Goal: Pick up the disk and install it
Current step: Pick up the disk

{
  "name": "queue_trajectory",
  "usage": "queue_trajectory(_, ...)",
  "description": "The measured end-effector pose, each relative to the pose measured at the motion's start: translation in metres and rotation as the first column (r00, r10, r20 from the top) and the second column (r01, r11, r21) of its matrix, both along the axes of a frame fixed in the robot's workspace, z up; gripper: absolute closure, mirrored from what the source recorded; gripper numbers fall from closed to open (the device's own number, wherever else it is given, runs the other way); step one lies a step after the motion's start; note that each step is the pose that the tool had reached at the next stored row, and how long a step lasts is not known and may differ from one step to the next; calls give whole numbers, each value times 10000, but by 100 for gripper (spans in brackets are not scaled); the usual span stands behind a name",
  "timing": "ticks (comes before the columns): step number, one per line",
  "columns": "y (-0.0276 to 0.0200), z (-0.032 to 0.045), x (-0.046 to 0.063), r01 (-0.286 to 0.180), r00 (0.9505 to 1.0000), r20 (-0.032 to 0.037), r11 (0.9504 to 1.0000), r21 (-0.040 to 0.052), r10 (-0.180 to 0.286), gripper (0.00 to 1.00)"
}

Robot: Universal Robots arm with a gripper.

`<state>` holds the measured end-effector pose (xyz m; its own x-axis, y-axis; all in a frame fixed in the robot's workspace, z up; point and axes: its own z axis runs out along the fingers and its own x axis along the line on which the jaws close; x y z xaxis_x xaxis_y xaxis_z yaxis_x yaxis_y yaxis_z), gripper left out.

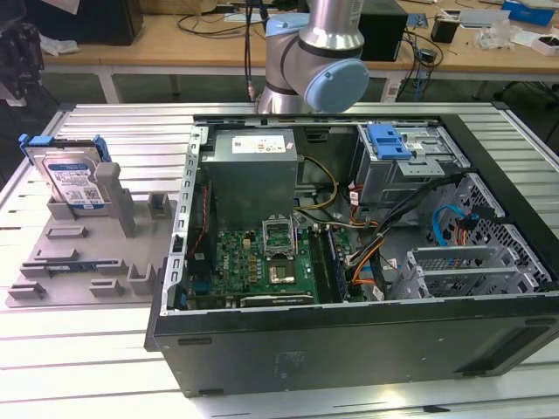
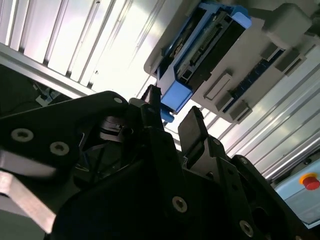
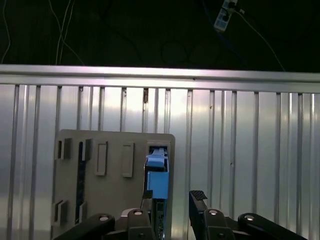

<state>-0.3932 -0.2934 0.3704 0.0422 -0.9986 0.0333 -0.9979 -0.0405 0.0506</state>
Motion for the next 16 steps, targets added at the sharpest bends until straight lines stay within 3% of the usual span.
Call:
queue_trajectory(3, -1, -1, -38, -174, 9998, 0, 9998, -61, 174, 56)
queue_trajectory(4, -1, -1, -39, -180, 9998, 0, 9998, -61, 180, 50)
queue_trajectory(8, -1, -2, -39, -178, 9998, -2, 9998, -63, 178, 50)
queue_trajectory(12, -4, -16, -38, 290, 9996, 0, 9996, -62, -290, 50)
queue_trajectory(16, -19, -34, -3, 384, 9993, 0, 9992, -61, -384, 50)
